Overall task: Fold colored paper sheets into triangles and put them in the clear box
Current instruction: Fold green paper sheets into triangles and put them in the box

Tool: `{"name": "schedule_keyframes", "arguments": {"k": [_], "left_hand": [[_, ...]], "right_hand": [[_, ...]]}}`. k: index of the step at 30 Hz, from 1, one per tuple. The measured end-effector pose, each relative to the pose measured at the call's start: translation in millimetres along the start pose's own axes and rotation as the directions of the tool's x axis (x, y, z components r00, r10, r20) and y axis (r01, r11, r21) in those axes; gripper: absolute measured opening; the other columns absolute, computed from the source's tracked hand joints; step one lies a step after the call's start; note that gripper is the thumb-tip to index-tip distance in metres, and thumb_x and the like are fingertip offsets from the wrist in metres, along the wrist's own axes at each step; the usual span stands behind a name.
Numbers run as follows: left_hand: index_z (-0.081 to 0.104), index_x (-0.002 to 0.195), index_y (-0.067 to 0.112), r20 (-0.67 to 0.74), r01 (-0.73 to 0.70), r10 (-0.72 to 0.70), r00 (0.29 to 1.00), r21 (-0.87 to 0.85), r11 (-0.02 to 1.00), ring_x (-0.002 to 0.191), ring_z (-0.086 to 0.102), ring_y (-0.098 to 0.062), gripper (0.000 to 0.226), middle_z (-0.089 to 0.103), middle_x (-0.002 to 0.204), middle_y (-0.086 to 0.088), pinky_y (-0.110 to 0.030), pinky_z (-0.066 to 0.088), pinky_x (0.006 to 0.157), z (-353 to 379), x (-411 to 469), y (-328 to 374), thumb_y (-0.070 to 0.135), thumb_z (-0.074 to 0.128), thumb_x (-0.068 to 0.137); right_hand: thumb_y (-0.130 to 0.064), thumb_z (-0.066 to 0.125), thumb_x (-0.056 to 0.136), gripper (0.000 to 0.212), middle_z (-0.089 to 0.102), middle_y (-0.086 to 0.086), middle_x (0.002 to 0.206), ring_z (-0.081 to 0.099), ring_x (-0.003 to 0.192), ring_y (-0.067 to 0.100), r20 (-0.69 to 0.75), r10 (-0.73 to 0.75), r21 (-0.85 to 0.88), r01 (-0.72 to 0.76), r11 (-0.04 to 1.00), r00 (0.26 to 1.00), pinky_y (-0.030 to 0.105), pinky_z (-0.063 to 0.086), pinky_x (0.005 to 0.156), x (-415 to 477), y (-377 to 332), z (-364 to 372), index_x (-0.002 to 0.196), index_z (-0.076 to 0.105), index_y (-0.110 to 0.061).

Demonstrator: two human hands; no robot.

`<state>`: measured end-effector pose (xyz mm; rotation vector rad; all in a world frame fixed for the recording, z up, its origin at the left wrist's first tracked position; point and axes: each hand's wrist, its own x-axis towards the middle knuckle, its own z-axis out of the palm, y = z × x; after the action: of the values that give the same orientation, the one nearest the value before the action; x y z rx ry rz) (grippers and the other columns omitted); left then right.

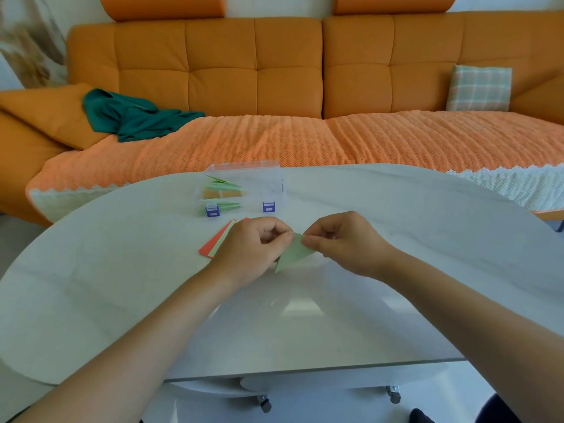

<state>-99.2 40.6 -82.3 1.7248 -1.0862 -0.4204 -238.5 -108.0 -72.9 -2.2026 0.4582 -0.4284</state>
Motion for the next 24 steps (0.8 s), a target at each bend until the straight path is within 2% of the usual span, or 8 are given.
{"name": "schedule_keyframes", "arguments": {"k": [2, 7, 11, 16, 19, 21, 22, 24], "left_hand": [[0.074, 0.081, 0.015, 0.010, 0.030, -0.029, 1.000, -0.011, 1.000, 0.071, 0.072, -0.015, 0.016, 0.075, 0.073, 0.000, -0.036, 0.062, 0.072, -1, -1, 5, 0.013, 0.065, 0.094], [0.072, 0.076, 0.011, 0.065, 0.049, -0.050, 0.997, 0.022, 0.999, 0.070, 0.073, -0.019, 0.019, 0.074, 0.070, -0.003, -0.050, 0.060, 0.080, -1, -4, 7, 0.011, 0.064, 0.093], [0.073, 0.078, 0.016, 0.084, 0.034, -0.036, 0.996, 0.027, 0.999, 0.074, 0.073, -0.024, 0.018, 0.074, 0.074, -0.003, -0.051, 0.060, 0.079, 0, -6, 8, 0.015, 0.065, 0.094], [0.071, 0.073, 0.022, 0.069, -0.017, 0.012, 0.998, 0.080, 0.997, 0.073, 0.073, -0.025, 0.020, 0.074, 0.073, -0.001, -0.053, 0.060, 0.075, 1, -8, 5, 0.018, 0.067, 0.093], [0.068, 0.070, 0.018, 0.014, -0.026, 0.024, 1.000, 0.105, 0.994, 0.069, 0.071, -0.020, 0.023, 0.073, 0.071, 0.000, -0.044, 0.061, 0.068, -1, -6, 8, 0.012, 0.067, 0.092], [0.066, 0.069, 0.013, -0.026, -0.006, 0.008, 1.000, 0.102, 0.995, 0.059, 0.064, -0.011, 0.022, 0.070, 0.067, 0.002, -0.025, 0.053, 0.054, -6, -4, 9, 0.010, 0.066, 0.091], [0.065, 0.069, 0.013, -0.044, -0.002, 0.007, 0.999, 0.117, 0.993, 0.055, 0.060, -0.008, 0.022, 0.068, 0.064, 0.005, -0.019, 0.047, 0.052, -9, -4, 10, 0.009, 0.066, 0.091], [0.064, 0.067, 0.016, -0.080, -0.008, 0.021, 0.997, 0.160, 0.987, 0.055, 0.055, -0.005, 0.024, 0.064, 0.061, 0.006, -0.017, 0.044, 0.055, -17, -1, 7, 0.010, 0.066, 0.090]], "right_hand": [[-0.021, 0.072, 0.090, 0.010, 0.068, -0.017, 0.066, 0.057, 0.060, -0.002, 0.043, 0.026, 0.006, -0.026, 1.000, 0.999, 0.015, 0.045, 0.060, 0, -3, -4, 0.082, 0.077, -0.022], [-0.017, 0.071, 0.089, 0.011, 0.072, -0.010, 0.072, 0.060, 0.064, 0.001, 0.023, 0.043, 0.118, -0.045, 0.992, 0.999, 0.016, 0.047, 0.061, -2, -11, -3, 0.080, 0.077, -0.018], [-0.018, 0.068, 0.089, 0.018, 0.065, -0.015, 0.063, 0.051, 0.055, 0.000, 0.021, 0.033, 0.062, -0.034, 0.997, 0.999, 0.014, 0.041, 0.053, -4, -15, 1, 0.072, 0.073, -0.020], [-0.021, 0.067, 0.085, 0.016, 0.067, -0.013, 0.065, 0.054, 0.058, 0.003, 0.026, 0.047, -0.014, -0.047, 0.999, 0.999, 0.021, 0.047, 0.057, -4, -18, 6, 0.071, 0.071, -0.025], [-0.019, 0.066, 0.084, 0.017, 0.066, -0.013, 0.063, 0.053, 0.056, 0.002, 0.003, 0.055, -0.025, -0.055, 0.998, 0.998, 0.018, 0.046, 0.055, -2, -16, 3, 0.069, 0.071, -0.024], [-0.016, 0.065, 0.084, 0.016, 0.063, -0.011, 0.061, 0.049, 0.052, 0.003, -0.032, 0.076, -0.007, -0.076, 0.997, 0.997, 0.016, 0.043, 0.051, -1, -14, -2, 0.069, 0.071, -0.020], [-0.016, 0.065, 0.084, 0.015, 0.062, -0.011, 0.060, 0.048, 0.051, 0.004, -0.044, 0.091, 0.000, -0.091, 0.996, 0.995, 0.016, 0.042, 0.049, 0, -12, -4, 0.070, 0.071, -0.018], [-0.017, 0.065, 0.084, 0.014, 0.061, -0.006, 0.061, 0.047, 0.050, 0.007, -0.059, 0.124, -0.007, -0.125, 0.992, 0.990, 0.018, 0.042, 0.047, 2, -5, -8, 0.072, 0.071, -0.014]]}}
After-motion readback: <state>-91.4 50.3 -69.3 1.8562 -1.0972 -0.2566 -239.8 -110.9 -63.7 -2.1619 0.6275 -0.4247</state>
